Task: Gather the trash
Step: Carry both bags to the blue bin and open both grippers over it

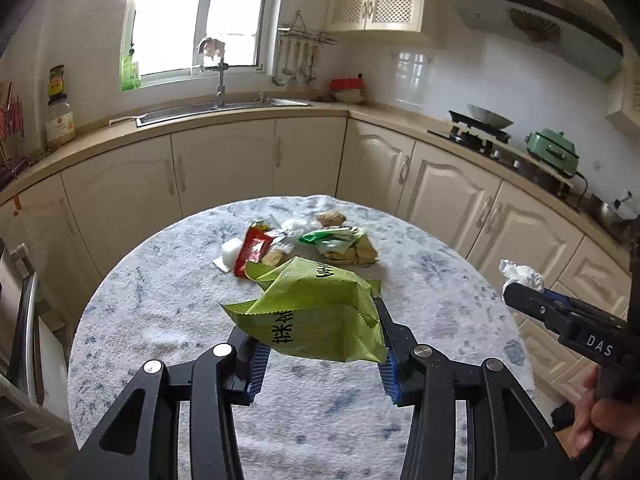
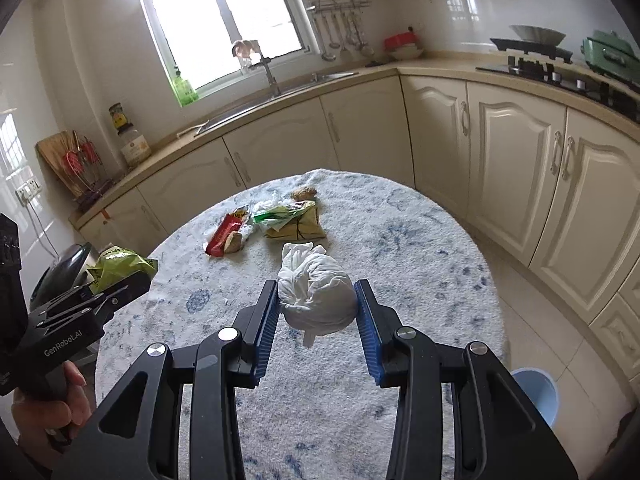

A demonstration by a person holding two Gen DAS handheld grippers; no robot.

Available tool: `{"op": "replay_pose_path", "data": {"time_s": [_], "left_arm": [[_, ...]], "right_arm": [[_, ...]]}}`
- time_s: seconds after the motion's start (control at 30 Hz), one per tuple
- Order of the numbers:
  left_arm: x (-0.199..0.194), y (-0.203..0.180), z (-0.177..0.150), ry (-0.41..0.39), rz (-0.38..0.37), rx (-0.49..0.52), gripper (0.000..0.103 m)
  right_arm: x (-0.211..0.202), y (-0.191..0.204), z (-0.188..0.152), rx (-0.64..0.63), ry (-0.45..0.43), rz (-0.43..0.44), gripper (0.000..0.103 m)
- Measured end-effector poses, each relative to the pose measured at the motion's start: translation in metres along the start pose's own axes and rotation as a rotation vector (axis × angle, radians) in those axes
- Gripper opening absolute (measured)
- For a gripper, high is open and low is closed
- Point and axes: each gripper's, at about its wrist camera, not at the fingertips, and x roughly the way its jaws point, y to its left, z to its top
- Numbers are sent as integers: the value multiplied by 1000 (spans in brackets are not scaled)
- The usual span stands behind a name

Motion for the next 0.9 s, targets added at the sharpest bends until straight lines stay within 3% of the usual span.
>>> {"op": "replay_pose_path", "data": {"time_s": [0.23,0.43,0.73,0.9], "left_arm": [[-21,-65,3,-67,-102,71,42],[-10,-126,4,-78,-227,131,42],[42,-221,-1,14,-393,215,42],[90,-266,-5,114,-440,270,42]], "right_arm": [[-63,-41,-1,45,-97,-54,38],[-108,-101,-13,121,-147,-169,38],[-139,-186,-41,246,-146,-323,38],[-136,-232,-61,319,-109,-386,38]]}}
